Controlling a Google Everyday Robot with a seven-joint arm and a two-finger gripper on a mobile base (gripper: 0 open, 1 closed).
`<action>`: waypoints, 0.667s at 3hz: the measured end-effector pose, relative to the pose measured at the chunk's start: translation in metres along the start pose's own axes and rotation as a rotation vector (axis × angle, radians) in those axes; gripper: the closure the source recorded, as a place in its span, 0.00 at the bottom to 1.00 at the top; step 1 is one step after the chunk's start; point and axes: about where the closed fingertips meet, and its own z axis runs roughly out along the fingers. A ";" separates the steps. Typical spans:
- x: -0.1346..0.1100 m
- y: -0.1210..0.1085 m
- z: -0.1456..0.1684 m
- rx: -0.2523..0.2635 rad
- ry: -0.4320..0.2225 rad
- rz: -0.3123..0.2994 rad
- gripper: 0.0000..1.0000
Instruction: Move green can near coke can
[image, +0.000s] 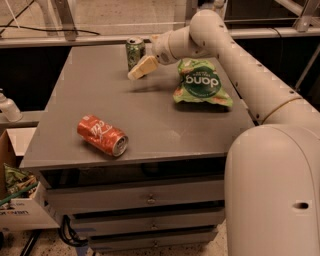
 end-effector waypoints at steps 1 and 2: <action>-0.004 -0.006 0.015 0.004 -0.027 0.062 0.18; -0.011 -0.007 0.021 -0.022 -0.049 0.131 0.42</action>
Offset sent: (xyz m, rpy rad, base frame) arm 0.0207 0.0207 0.0133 0.1575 0.1636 -0.0321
